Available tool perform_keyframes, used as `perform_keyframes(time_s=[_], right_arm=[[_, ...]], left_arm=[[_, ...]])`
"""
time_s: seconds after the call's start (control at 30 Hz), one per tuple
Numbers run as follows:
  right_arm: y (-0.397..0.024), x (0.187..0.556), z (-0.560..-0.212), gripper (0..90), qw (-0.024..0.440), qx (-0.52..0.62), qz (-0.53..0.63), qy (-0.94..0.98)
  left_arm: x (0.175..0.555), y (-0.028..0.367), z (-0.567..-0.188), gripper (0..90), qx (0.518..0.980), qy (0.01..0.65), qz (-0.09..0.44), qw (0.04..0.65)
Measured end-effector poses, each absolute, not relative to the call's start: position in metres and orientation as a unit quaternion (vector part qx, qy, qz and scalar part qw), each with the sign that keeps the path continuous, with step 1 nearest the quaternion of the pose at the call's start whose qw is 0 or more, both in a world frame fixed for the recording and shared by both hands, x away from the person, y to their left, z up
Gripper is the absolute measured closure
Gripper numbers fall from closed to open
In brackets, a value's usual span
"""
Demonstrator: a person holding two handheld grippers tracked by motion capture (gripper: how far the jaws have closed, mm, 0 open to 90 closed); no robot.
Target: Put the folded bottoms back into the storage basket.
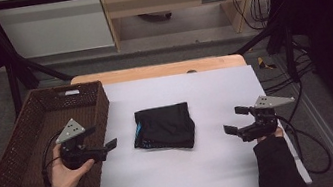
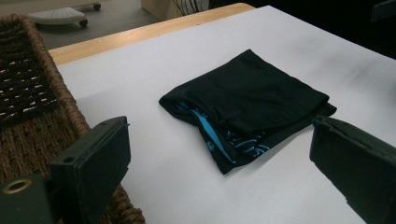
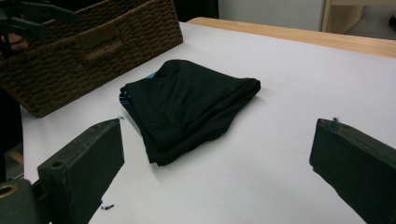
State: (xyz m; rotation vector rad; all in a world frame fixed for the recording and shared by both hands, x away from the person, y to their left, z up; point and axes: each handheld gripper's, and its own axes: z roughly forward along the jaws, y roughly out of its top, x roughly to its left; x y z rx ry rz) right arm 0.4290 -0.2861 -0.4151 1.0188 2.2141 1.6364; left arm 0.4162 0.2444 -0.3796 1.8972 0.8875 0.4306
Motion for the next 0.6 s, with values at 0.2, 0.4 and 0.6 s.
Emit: perform_keyframes(time_s=[0.2,0.4,0.6], right_arm=[[-0.285,0.429,-0.415,3.3,0.104,0.345,0.553,0.751],[-0.285,0.429,-0.415,3.3,0.106,0.345,0.553,0.751],[-0.285,0.429,-0.415,3.3,0.106,0.346,0.554,0.75]], left_arm=[[0.416,0.241,-0.373,4.3,0.777,0.366,0.182,0.478],[0.416,0.234,-0.366,3.0,0.781,0.366,0.183,0.472],[0.416,0.225,-0.359,3.0,0.783,0.365,0.185,0.468]])
